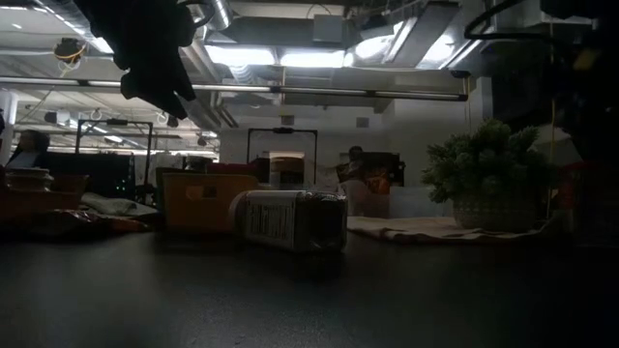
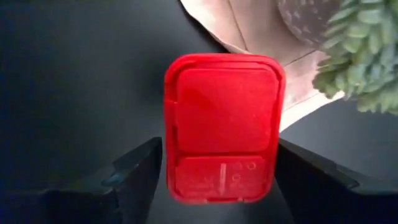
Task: Sort spices by type
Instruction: Put the red seasoning can into the top yellow bin
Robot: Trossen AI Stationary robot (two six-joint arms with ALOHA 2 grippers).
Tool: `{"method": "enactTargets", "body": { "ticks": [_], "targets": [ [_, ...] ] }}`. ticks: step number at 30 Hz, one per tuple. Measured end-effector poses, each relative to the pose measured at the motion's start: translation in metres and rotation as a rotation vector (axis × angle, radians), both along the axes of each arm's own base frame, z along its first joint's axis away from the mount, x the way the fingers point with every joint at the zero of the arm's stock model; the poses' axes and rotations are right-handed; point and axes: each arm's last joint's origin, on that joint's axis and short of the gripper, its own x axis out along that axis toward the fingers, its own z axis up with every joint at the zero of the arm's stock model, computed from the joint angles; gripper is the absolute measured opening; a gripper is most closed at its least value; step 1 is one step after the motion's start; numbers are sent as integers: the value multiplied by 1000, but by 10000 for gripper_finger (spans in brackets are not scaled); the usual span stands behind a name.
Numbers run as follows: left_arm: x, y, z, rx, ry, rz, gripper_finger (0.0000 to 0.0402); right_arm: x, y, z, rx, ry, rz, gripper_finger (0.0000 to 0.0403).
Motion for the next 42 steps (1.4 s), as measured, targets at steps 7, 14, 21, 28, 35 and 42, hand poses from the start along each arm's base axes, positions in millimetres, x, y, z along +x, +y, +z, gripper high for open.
{"method": "enactTargets", "body": {
  "ticks": [7,14,21,28,35,42],
  "targets": [
    [0,0,0,1,0,-1,251,1,-1,-5,-48,-43,-1,294],
    [0,0,0,1,0,-1,251,2,-2,-5,-68,-59,-3,284],
    [0,0,0,2,1,-2,251,3,-1,-5,-58,-59,-3,220],
    [0,0,0,1,1,-1,251,8,4,0,63,-62,0,220],
    [0,0,0,1,0,-1,251,26,14,30,155,-205,12,223],
    [0,0,0,0,1,0,251,53,21,52,57,-565,135,223]
  ]
}}
